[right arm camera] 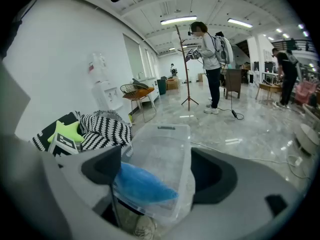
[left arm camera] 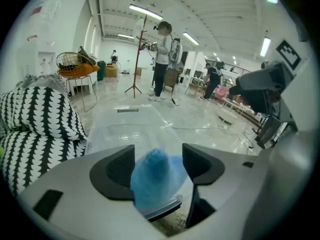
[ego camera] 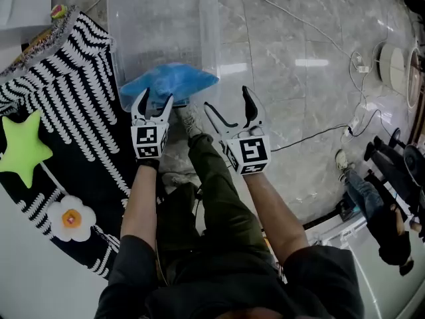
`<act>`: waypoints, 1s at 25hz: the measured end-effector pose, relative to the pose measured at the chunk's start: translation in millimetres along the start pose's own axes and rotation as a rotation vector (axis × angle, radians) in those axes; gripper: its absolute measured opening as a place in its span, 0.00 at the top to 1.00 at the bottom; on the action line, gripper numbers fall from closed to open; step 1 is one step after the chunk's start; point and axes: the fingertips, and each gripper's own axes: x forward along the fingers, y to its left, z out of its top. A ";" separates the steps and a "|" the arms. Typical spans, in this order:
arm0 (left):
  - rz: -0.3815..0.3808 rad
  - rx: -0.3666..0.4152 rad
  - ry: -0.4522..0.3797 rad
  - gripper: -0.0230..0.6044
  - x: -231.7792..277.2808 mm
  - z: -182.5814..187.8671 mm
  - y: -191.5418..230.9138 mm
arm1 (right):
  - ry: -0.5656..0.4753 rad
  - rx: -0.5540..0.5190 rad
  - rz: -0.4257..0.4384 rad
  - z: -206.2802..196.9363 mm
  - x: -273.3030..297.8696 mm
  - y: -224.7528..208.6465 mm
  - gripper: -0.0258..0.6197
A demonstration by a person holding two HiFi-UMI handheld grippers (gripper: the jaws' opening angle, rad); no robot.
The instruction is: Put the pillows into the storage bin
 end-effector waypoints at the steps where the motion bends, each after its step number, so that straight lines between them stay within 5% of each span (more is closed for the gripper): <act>1: 0.012 -0.006 -0.008 0.49 -7.7 4.8 4.1 | -0.003 -0.003 0.008 6.1 1.5 3.6 0.28; 8: 0.174 -0.084 -0.051 0.48 -75.6 49.4 61.1 | -0.040 -0.066 0.099 76.2 18.8 36.9 0.28; 18: 0.549 -0.187 -0.258 0.46 -260.7 138.0 190.2 | -0.112 -0.245 0.293 199.1 42.6 140.8 0.28; 25: 0.775 -0.257 -0.355 0.46 -399.2 122.8 255.6 | -0.138 -0.367 0.453 235.5 53.2 258.2 0.28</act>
